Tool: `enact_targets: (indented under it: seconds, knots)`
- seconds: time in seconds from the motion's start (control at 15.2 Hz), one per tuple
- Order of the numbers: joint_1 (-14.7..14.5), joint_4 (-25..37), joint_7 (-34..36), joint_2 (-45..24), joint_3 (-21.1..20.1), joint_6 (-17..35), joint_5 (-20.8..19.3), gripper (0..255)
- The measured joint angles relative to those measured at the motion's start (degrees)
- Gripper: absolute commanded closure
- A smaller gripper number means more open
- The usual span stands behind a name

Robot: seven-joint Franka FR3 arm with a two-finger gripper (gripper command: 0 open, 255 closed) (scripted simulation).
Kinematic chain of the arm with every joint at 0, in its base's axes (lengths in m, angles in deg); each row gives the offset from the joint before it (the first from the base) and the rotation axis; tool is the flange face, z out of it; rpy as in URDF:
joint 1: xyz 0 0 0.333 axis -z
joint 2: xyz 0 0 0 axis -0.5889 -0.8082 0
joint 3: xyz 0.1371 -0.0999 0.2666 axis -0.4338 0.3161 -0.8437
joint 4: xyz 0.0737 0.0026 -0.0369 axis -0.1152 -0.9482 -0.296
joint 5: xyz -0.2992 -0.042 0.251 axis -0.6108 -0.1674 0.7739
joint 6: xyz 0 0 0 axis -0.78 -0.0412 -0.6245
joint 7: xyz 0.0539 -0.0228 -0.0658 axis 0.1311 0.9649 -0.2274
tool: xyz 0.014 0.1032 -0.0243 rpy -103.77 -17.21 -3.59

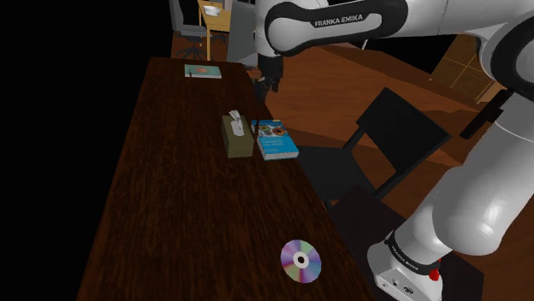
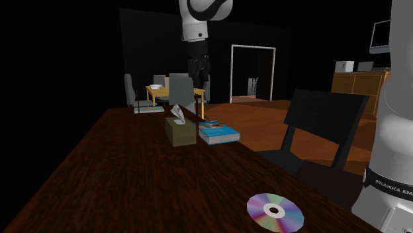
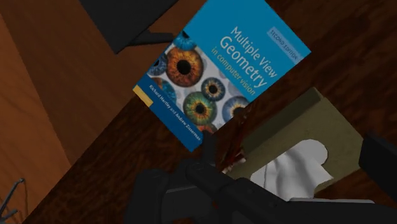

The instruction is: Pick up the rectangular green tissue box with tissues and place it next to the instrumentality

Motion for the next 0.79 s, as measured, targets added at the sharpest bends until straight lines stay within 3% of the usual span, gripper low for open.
enact_targets:
  seconds: [0.53, 0.79]
  knots:
    - [-4.2, 20.2, -1.6, -20.3, -0.7, -3.8, -8.4, 0]
    - [-7.1, 34.4, -4.2, -31.7, -0.2, -8.0, -11.8, 0]
